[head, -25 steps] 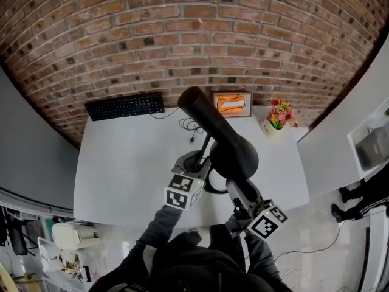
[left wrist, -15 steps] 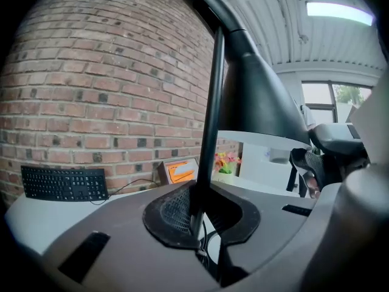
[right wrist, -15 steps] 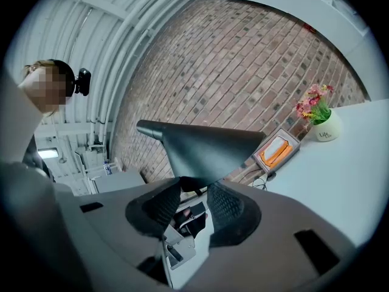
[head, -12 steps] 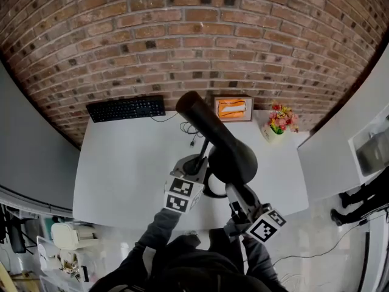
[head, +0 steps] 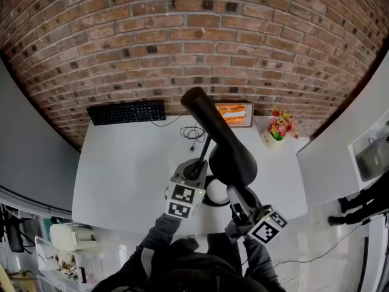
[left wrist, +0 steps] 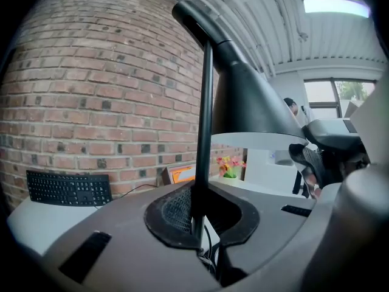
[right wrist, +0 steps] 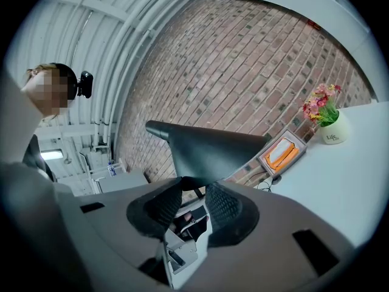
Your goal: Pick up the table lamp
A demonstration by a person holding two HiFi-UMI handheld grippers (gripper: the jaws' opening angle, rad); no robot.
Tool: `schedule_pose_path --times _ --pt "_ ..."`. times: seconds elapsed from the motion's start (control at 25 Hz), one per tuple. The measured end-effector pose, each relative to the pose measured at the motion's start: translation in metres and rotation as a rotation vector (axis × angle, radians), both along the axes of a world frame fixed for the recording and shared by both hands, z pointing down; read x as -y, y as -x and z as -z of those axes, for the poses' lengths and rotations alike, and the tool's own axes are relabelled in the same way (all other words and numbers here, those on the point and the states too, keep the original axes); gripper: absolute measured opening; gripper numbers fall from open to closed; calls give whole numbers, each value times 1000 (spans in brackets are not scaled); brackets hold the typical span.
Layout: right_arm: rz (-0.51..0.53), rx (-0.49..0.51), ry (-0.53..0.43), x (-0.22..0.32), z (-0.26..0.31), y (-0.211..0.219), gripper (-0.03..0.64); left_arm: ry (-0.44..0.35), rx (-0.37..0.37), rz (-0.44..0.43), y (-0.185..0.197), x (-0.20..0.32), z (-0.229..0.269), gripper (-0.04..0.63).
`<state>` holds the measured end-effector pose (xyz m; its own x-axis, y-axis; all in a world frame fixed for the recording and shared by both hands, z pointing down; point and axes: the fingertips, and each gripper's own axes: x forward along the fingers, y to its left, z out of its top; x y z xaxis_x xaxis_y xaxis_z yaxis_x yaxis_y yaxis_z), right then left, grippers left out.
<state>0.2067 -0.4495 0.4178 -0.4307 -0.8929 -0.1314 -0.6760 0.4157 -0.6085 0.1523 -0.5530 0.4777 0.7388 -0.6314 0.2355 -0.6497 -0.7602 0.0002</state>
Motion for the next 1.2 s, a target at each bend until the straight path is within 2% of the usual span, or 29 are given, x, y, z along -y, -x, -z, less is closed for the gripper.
schedule_pose_path --times 0.24,0.56,0.8,1.0,1.2 --pt "27 -8 -43 3 15 0 103 -43 -24 -4 1 2 19 21" --pt "66 -104 -168 7 62 14 84 -75 -126 10 11 7 58 18" --pt "89 -126 -272 11 110 17 75 -159 -204 9 13 14 112 17" --pt "91 -123 -340 14 140 16 74 -234 -222 9 15 17 147 15" --pt "83 -161 -385 11 150 19 74 -234 -240 -2 15 15 156 15"
